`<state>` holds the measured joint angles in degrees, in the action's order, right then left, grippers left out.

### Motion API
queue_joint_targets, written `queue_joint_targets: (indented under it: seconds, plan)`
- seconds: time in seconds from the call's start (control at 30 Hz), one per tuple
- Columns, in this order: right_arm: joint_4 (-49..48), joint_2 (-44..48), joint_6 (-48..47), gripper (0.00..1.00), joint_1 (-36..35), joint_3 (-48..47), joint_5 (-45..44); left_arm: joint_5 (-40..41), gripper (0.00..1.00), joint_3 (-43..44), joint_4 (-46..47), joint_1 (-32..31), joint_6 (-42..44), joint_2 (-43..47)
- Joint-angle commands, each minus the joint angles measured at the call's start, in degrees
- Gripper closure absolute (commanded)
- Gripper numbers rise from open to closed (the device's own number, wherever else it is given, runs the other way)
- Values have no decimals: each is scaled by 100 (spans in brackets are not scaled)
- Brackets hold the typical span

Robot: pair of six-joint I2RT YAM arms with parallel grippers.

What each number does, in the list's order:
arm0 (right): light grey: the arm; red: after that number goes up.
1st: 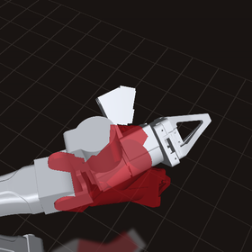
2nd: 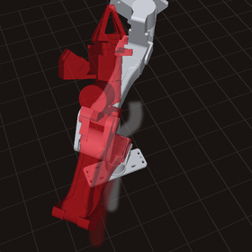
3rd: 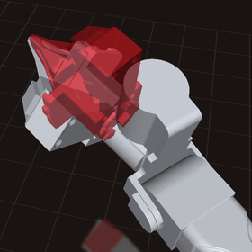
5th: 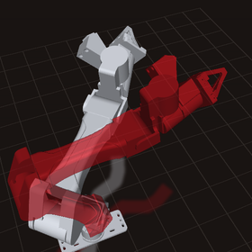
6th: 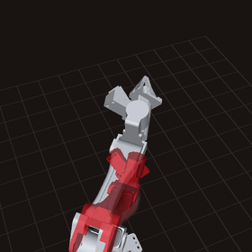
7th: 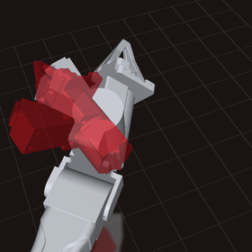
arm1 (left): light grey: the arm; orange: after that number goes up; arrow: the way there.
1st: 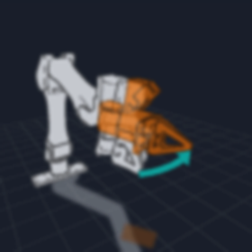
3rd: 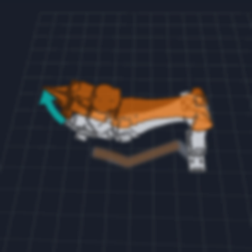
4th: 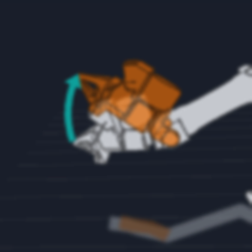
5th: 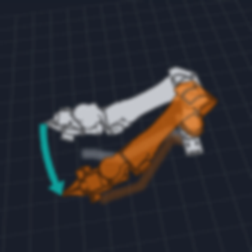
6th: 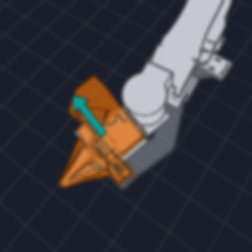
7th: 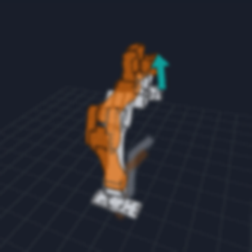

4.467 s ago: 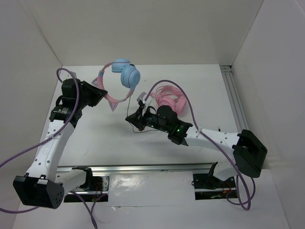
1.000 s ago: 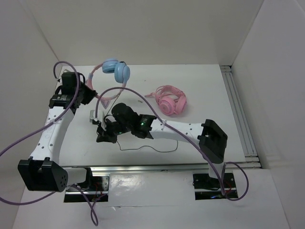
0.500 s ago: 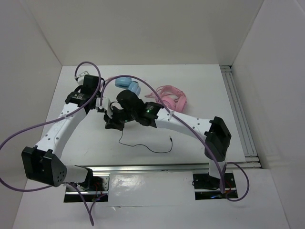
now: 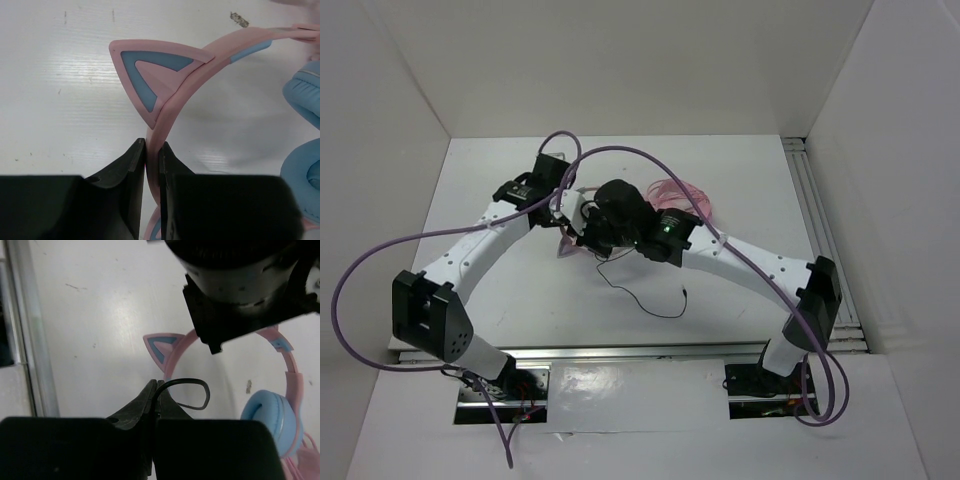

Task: Wrap the headphones

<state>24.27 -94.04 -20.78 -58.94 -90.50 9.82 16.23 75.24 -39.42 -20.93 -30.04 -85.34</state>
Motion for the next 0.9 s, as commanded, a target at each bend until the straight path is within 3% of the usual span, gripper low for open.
queue_joint_targets:
  seconds: [0.0,0.2,0.43,0.57,0.7,0.87]
  plan:
    - [166,474,-137,100,66,224,-1033,-690,100,570,260,-165,551,-184]
    - [481,659,-190,100,119,305,-1667,-559,100,773,-101,-491,1009,-369]
    - [648,721,-296,100,119,190,-2273,-1016,100,825,-382,-597,1545,-369]
    - [772,720,-296,100,119,120,-2520,-595,100,764,-382,-597,1545,-133]
    - [710,720,-462,100,119,173,-3134,-909,100,694,-382,-649,1861,184]
    - [149,887,-673,100,172,462,-3795,-1025,100,465,-435,-1211,2204,526]
